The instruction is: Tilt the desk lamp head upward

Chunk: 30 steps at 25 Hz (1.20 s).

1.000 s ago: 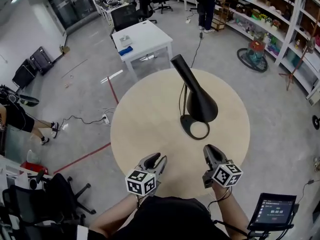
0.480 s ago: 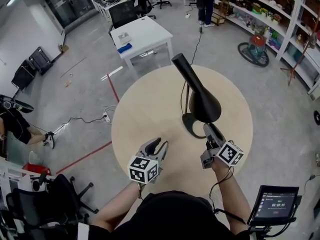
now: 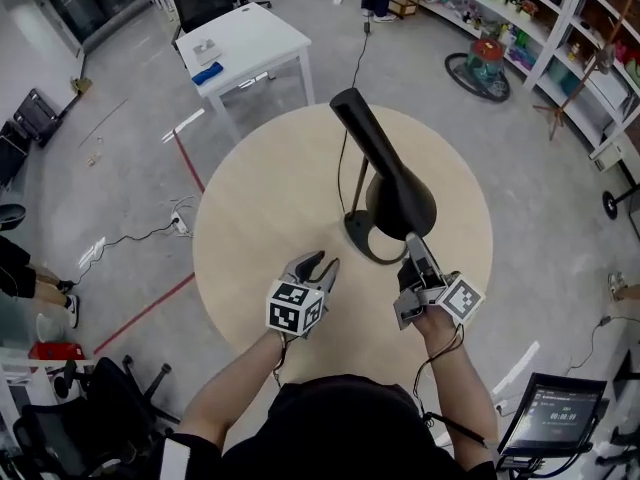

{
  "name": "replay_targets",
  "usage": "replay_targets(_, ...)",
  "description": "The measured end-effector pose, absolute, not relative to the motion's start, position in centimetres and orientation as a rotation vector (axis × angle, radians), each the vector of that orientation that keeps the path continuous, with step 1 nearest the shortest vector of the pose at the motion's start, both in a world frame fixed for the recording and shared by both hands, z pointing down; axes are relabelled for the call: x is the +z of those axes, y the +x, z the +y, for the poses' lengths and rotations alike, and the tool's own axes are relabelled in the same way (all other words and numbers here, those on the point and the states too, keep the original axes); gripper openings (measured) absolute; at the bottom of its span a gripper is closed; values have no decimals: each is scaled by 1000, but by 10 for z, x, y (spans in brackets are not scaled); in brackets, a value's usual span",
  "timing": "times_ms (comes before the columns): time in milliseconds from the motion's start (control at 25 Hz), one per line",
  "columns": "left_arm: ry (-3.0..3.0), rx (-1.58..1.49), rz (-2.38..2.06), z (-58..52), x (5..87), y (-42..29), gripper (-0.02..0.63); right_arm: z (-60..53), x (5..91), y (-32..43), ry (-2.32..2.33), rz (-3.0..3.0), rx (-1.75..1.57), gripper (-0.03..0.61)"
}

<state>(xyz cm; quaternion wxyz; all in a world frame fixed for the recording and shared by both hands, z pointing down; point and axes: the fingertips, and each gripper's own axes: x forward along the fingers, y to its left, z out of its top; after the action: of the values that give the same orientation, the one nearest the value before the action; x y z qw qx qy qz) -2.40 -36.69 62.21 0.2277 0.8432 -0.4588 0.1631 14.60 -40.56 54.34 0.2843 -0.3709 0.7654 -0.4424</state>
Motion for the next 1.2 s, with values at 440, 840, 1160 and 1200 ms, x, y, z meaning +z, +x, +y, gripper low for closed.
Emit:
replay_targets(440, 2336, 669, -1136, -434, 720, 33, 123, -396, 533, 146, -915, 2020, -1202, 129)
replay_targets(840, 2257, 829, -1134, -457, 787, 50, 123, -396, 532, 146, -951, 2018, -1217, 124)
replay_targets(1160, 2303, 815, -1117, -459, 780, 62, 123, -395, 533, 149, -970, 2019, -1202, 124)
replay_targets(1200, 2301, 823, -1110, -459, 784, 62, 123, -394, 533, 149, -971, 2019, -1200, 124)
